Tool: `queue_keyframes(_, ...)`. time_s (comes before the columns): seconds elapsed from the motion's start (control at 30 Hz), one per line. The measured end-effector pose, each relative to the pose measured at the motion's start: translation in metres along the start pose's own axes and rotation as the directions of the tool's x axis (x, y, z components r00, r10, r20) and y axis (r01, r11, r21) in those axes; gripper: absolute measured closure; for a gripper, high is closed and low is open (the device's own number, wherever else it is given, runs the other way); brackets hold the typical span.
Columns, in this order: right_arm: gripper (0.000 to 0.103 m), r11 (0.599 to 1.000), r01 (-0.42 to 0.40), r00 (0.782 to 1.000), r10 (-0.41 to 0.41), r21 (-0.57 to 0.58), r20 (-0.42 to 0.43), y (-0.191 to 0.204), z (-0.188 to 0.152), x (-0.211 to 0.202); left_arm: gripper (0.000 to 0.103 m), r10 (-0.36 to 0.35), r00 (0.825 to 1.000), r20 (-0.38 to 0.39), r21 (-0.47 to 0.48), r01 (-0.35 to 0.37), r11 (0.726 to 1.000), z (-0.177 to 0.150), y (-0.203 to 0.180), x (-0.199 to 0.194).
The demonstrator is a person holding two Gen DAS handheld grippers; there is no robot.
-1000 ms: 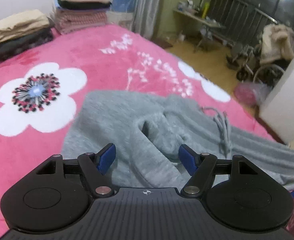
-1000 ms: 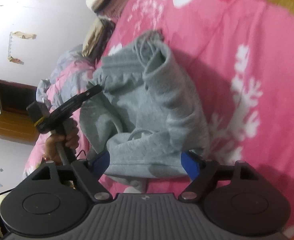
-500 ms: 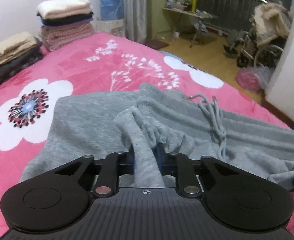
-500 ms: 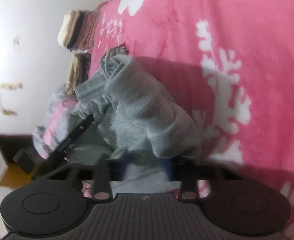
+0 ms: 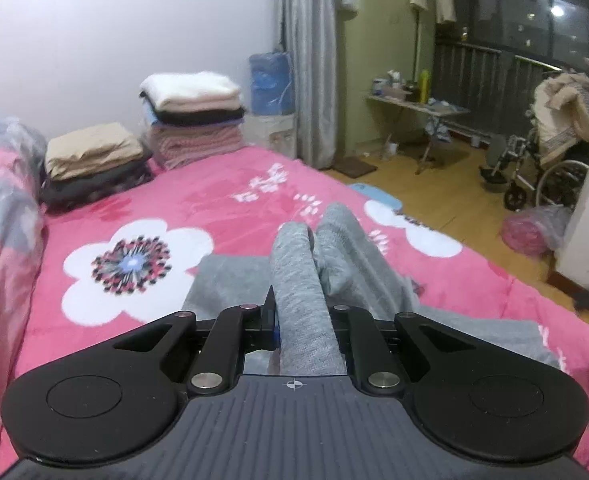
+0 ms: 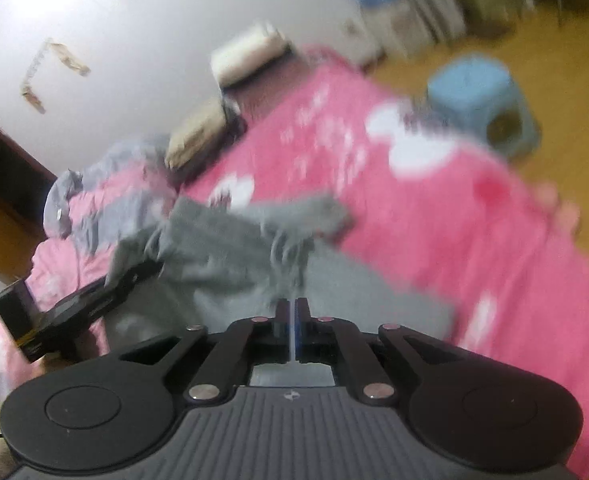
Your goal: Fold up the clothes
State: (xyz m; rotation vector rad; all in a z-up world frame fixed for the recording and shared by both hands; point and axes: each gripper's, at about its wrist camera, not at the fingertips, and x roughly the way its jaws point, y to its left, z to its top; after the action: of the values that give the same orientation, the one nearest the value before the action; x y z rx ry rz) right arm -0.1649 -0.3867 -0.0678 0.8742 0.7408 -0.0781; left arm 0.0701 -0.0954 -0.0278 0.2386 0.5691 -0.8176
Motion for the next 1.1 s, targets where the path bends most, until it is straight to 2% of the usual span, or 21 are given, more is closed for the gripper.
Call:
queue_keyframes(0.07, 0.042, 0.993, -0.007, 0.996, 0.017, 0.119, -0.088, -0.020, -0.018, 0.014, 0.092, 0.001, 1.000, -0.005, -0.035, -0.001, 0.999, -0.003, 0.007, 0.003)
queue_keyframes(0.1, 0.034, 0.984, -0.006, 0.991, 0.030, 0.181, -0.129, -0.030, -0.029, 0.021, 0.092, 0.001, 1.000, -0.006, -0.050, -0.001, 0.999, -0.004, 0.011, 0.003)
queue_keyframes(0.13, 0.030, 0.971, -0.001, 0.985, 0.043, 0.241, -0.167, -0.040, -0.039, 0.029, 0.092, 0.002, 1.000, -0.007, -0.059, -0.002, 0.998, -0.005, 0.013, 0.004)
queue_keyframes(0.2, 0.030, 0.936, 0.002, 0.969, 0.085, 0.353, -0.230, -0.059, -0.059, 0.048, 0.092, 0.003, 1.000, -0.011, -0.071, -0.004, 0.997, -0.007, 0.016, 0.006)
queue_keyframes(0.27, 0.030, 0.886, -0.012, 0.960, 0.140, 0.463, -0.243, -0.071, -0.075, 0.063, 0.092, 0.004, 1.000, -0.015, -0.083, -0.006, 0.997, -0.010, 0.018, 0.007)
queue_keyframes(0.4, 0.020, 0.766, -0.136, 0.953, 0.274, 0.628, -0.128, -0.078, -0.089, 0.078, 0.092, 0.002, 1.000, -0.008, -0.098, -0.003, 0.995, -0.013, 0.018, 0.005)
queue_keyframes(0.47, 0.008, 0.714, -0.195, 0.946, 0.319, 0.673, -0.064, -0.077, -0.091, 0.084, 0.092, 0.002, 1.000, -0.002, -0.104, -0.002, 0.995, -0.014, 0.017, 0.005)
queue_keyframes(0.57, 0.003, 0.642, -0.236, 0.930, 0.368, 0.730, -0.023, -0.076, -0.098, 0.094, 0.092, 0.003, 1.000, 0.003, -0.111, -0.003, 0.994, -0.016, 0.017, 0.005)
queue_keyframes(0.63, 0.003, 0.656, -0.210, 0.935, 0.350, 0.725, -0.046, -0.070, -0.099, 0.102, 0.092, 0.002, 1.000, 0.006, -0.116, -0.001, 0.993, -0.017, 0.016, 0.004)
queue_keyframes(0.8, 0.005, 0.763, -0.146, 0.953, 0.279, 0.630, -0.117, -0.050, -0.089, 0.121, 0.092, -0.001, 1.000, 0.021, -0.129, 0.003, 0.992, -0.018, 0.016, 0.001)
queue_keyframes(0.87, 0.046, 0.833, -0.121, 0.957, 0.242, 0.540, -0.158, -0.038, -0.081, 0.122, 0.092, -0.001, 1.000, 0.028, -0.132, 0.004, 0.991, -0.018, 0.015, -0.001)
queue_keyframes(0.9, 0.052, 0.865, -0.106, 0.961, 0.217, 0.491, -0.173, -0.032, -0.077, 0.123, 0.092, -0.001, 0.999, 0.032, -0.133, 0.005, 0.991, -0.019, 0.016, -0.002)
queue_keyframes(0.97, 0.074, 0.913, -0.087, 0.968, 0.172, 0.399, -0.181, -0.021, -0.069, 0.123, 0.092, -0.001, 0.999, 0.039, -0.137, 0.006, 0.991, -0.019, 0.016, -0.005)
queue_keyframes(1.03, 0.081, 0.951, -0.079, 0.978, 0.132, 0.299, -0.161, -0.008, -0.061, 0.117, 0.092, 0.002, 0.999, 0.047, -0.145, 0.005, 0.989, -0.021, 0.017, -0.007)
queue_keyframes(1.1, 0.085, 0.982, -0.060, 0.989, 0.083, 0.178, -0.126, 0.008, -0.054, 0.106, 0.092, 0.009, 0.998, 0.056, -0.160, 0.000, 0.987, -0.022, 0.020, -0.011)
